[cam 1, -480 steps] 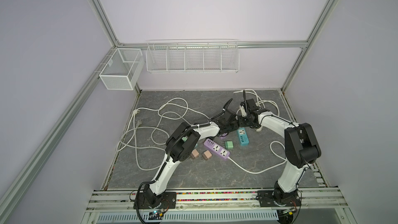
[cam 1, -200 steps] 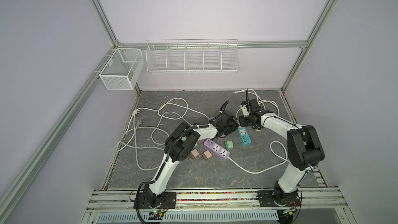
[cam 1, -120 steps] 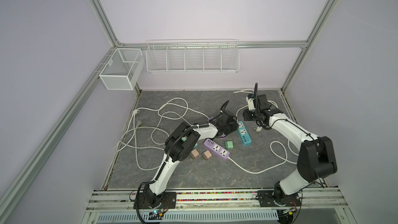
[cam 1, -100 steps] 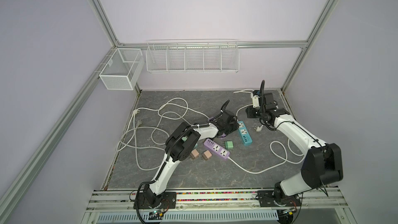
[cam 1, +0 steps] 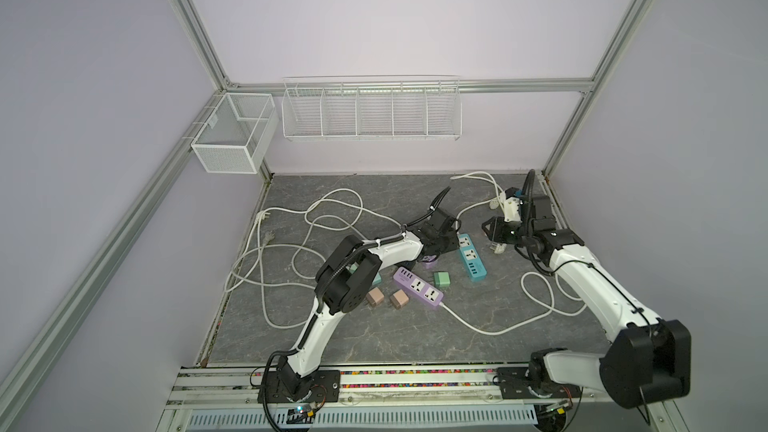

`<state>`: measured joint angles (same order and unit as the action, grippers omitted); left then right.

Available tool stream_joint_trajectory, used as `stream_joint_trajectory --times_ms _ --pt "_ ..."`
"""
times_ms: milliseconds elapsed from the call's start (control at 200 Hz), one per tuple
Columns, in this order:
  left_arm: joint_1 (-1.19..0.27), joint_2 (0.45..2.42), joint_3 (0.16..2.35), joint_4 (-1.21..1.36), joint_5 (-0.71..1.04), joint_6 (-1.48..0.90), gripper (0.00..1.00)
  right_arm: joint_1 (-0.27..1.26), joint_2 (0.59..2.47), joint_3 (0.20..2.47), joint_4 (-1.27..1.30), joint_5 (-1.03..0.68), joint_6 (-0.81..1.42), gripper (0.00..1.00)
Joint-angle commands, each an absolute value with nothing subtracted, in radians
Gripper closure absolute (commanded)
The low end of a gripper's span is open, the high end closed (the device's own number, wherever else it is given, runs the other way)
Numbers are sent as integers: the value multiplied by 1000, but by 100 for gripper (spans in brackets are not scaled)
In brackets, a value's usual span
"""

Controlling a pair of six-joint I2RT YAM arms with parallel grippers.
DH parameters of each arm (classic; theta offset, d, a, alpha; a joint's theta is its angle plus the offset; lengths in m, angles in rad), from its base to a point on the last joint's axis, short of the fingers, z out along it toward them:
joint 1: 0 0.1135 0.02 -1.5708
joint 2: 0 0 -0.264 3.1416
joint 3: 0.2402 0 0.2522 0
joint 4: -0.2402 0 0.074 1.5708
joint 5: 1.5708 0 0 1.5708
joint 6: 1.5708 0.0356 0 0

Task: Pull the plug off the socket
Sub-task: 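Set the pink adapter down nearer the robot while the left arm draws back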

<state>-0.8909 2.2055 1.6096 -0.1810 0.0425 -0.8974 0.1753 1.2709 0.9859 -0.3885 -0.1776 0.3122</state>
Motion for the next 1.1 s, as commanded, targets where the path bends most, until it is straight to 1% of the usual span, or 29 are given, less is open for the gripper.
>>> stream_joint_trajectory --times_ms 0,110,190,275,300,540,760,975,1095 --pt "-887 2066 1543 -201 -39 -830 55 172 1207 933 -421 -250 351 92" --pt "-879 1964 1434 -159 -69 -800 52 175 1134 886 -430 -256 390 91" --pt "-877 1895 1367 -143 -69 -780 50 182 1079 791 -382 -278 451 90" --pt "-877 1831 1295 -132 -79 -762 49 199 1058 738 -353 -287 494 90" --pt "-876 1814 1270 -123 -79 -755 48 232 1053 727 -350 -280 506 91" --pt "-875 1616 1036 -75 -95 -712 44 351 1011 609 -259 -237 625 90" --pt "-876 1493 903 -44 -92 -677 39 420 1093 521 -112 -264 719 90" --pt "-876 1455 837 -23 -95 -660 34 463 1210 473 20 -262 754 91" --pt "-875 1455 827 -14 -87 -662 33 480 1237 450 33 -215 753 91"
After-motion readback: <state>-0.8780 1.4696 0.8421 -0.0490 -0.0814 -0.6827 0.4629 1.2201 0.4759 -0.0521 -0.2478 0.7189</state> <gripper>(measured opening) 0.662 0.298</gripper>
